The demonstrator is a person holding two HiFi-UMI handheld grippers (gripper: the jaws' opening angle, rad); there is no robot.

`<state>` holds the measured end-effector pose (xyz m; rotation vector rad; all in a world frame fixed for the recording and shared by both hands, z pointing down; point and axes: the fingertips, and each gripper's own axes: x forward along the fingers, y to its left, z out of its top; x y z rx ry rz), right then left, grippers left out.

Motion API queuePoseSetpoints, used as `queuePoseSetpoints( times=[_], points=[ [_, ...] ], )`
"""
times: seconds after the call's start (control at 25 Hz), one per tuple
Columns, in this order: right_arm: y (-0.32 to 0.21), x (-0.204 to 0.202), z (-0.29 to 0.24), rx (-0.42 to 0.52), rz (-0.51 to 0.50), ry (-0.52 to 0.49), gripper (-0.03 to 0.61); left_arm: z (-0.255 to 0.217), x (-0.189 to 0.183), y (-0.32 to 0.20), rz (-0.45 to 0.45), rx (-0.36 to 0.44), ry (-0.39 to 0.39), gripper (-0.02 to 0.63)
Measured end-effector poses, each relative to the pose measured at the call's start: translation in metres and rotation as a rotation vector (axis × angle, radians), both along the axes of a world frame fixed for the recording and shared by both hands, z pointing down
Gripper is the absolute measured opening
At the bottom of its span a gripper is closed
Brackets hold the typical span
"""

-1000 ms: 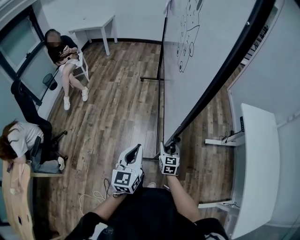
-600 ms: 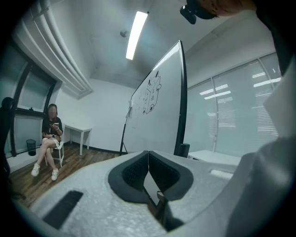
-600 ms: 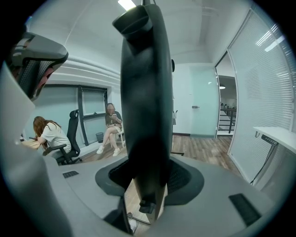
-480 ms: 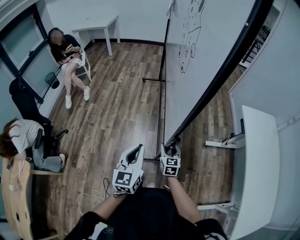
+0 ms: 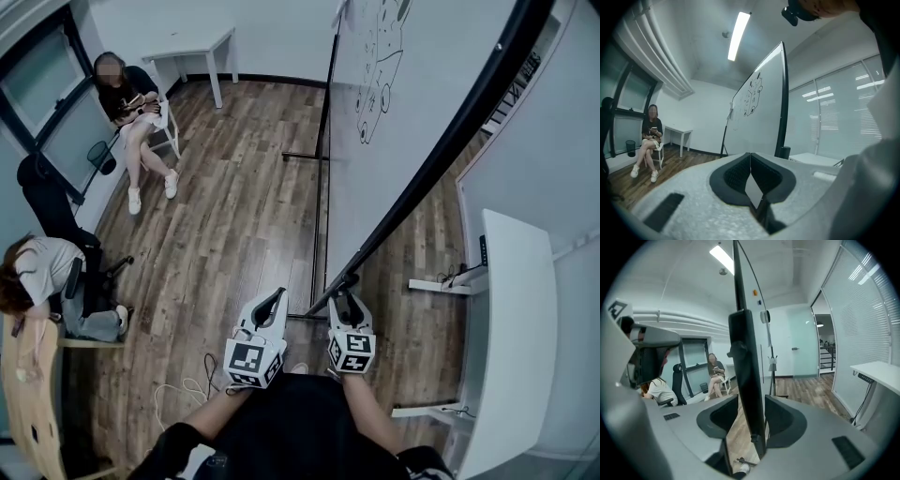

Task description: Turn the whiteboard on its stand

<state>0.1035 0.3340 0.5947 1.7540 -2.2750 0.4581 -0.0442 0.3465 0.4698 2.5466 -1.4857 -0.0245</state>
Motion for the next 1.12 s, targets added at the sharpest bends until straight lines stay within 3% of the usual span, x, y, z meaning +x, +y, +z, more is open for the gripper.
queuePoseSetpoints(
  times=[0.48,1.12],
  points=[
    [0.037,-0.001,-0.072,0.13,0.002,-0.094,0.037,0.001,0.012,0.012,0.026,-0.004,0.005,0.017],
    [0.048,-0.008,-0.086,0.162,-0.013,-0.112,0.014,0.003,0.012,0.02,0.03,-0.009,0.009,0.017]
  ],
)
